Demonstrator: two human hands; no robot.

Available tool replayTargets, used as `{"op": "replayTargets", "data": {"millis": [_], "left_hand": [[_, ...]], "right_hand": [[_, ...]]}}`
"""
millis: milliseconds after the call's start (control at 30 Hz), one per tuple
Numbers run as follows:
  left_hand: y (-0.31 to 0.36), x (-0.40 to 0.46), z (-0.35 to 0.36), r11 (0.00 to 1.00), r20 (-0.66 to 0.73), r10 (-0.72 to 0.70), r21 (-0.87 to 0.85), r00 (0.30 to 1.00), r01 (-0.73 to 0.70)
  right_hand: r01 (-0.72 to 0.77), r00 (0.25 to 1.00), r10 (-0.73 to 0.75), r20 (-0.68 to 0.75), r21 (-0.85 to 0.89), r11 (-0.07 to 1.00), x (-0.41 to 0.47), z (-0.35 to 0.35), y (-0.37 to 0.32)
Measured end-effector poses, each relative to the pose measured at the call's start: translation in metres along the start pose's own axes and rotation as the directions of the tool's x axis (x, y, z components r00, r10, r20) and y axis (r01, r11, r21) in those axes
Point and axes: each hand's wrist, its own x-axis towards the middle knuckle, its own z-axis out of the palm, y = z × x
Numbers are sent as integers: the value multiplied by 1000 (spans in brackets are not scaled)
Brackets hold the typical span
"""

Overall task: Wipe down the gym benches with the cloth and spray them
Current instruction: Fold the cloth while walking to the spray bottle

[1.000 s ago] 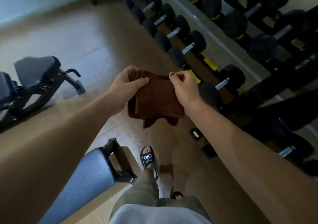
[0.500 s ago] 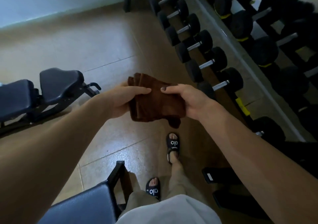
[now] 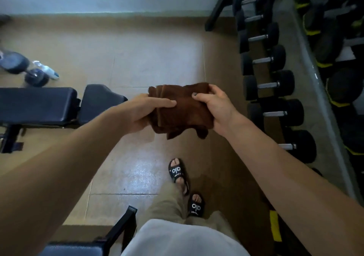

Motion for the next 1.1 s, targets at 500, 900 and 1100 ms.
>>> {"op": "replayTargets", "data": {"millis": [500, 900, 1100], "left_hand": [[209, 223, -117, 988, -186, 87, -107, 979, -108], [339, 364, -236, 946, -504, 89, -226, 859, -230], [364, 403, -335, 904, -675, -25, -330, 737, -272]], "right_hand": [[-132, 968, 178, 176, -245, 960, 315, 123, -163], [-178, 813, 419, 405, -511, 841, 559, 281, -280], [-23, 783, 385, 489, -595, 803, 631, 407, -289]]}}
